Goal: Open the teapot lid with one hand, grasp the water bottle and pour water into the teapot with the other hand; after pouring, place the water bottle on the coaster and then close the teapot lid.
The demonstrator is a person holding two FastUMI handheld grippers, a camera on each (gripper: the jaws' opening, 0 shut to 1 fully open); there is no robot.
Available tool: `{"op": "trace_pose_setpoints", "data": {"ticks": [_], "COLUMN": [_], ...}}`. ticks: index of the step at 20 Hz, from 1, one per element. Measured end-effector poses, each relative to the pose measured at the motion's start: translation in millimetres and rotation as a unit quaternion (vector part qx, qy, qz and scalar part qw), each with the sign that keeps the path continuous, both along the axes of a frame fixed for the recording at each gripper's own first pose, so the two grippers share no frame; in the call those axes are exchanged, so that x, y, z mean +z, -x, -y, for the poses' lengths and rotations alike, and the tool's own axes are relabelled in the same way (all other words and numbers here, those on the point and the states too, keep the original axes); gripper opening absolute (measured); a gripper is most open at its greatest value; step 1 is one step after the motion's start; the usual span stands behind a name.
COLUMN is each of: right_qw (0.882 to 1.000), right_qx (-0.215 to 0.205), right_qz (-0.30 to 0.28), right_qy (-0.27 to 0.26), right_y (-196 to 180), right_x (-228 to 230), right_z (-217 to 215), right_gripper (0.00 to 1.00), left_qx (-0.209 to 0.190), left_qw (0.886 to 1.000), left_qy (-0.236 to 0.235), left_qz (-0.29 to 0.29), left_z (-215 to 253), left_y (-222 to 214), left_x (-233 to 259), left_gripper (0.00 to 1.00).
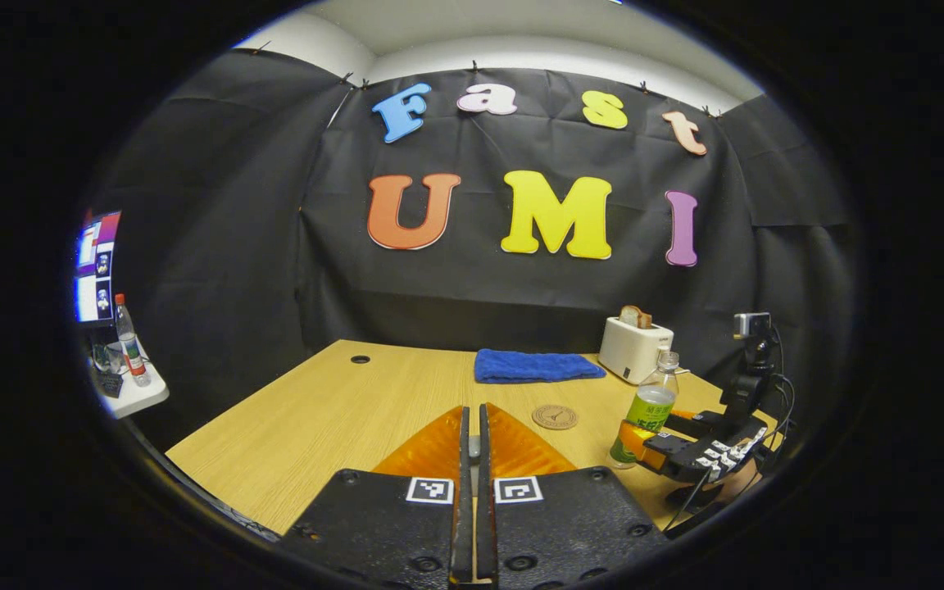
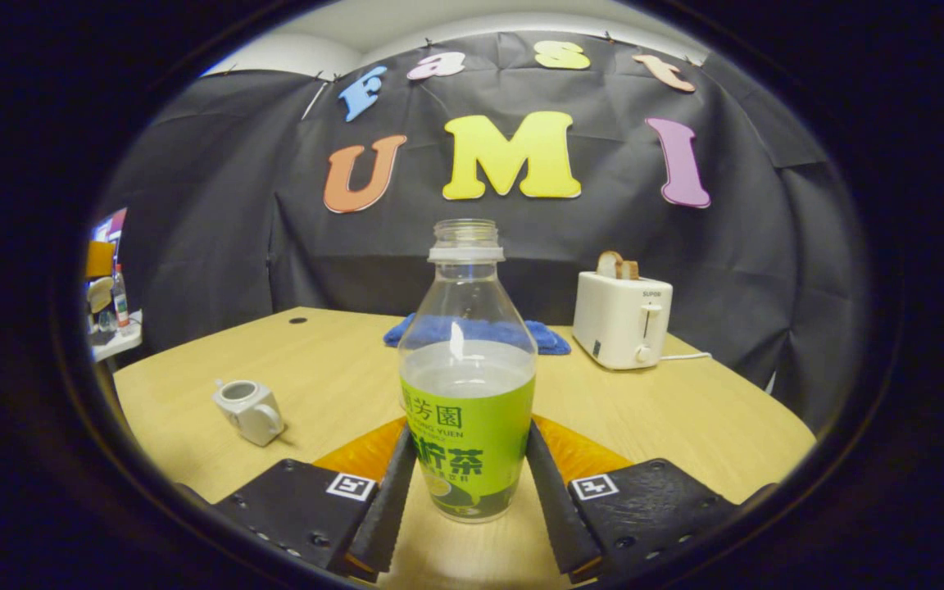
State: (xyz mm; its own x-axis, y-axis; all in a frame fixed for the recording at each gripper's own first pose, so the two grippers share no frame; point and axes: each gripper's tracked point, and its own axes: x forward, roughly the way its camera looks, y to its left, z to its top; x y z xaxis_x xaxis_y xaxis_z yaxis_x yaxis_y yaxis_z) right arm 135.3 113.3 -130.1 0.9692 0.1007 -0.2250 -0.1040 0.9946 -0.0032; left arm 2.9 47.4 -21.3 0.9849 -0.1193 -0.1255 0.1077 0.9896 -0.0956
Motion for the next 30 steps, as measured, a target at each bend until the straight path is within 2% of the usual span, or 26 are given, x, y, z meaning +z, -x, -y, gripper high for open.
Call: {"op": "trace_pose_setpoints", "data": {"ticks": [4, 7, 14, 17, 21, 26, 30], "right_qw": [0.997, 0.991, 0.965, 0.94, 0.885, 0.843, 0.805], "right_qx": [0.0, 0.009, 0.007, -0.006, -0.003, 0.012, 0.015], "right_qz": [-0.006, -0.007, -0.006, 0.01, 0.028, 0.039, 0.057], "right_qy": [0.072, 0.133, 0.263, 0.342, 0.465, 0.536, 0.59], "right_y": [-1.5, -5.6, -14.3, -19.6, -25.9, -26.7, -23.6], "right_x": [9.6, 16.0, 22.3, 31.4, 31.6, 16.8, 13.1], "right_z": [-8.4, -18.9, -38.2, -42.4, -60.0, -87.0, -98.5], "right_gripper": [0.7, 0.7, 0.7, 0.7, 0.71, 0.72, 0.7], "left_qx": [-0.009, -0.002, 0.007, 0.012, 0.02, 0.025, 0.027], "left_qw": [1.0, 1.0, 1.0, 1.0, 1.0, 0.999, 0.999], "left_qy": [-0.007, -0.013, -0.007, -0.002, 0.006, 0.023, 0.024], "left_qz": [-0.009, -0.008, -0.001, 0.001, -0.007, -0.007, -0.009], "left_z": [-5.4, -15.9, -39.1, -50.0, -60.7, -72.6, -79.0], "left_y": [2.8, 2.8, 7.7, 8.4, 6.6, 7.6, 9.0], "left_x": [-4.6, -3.2, 1.9, 3.6, -0.4, 0.8, -1.0], "left_gripper": [0.04, 0.04, 0.04, 0.04, 0.04, 0.04, 0.04]}}
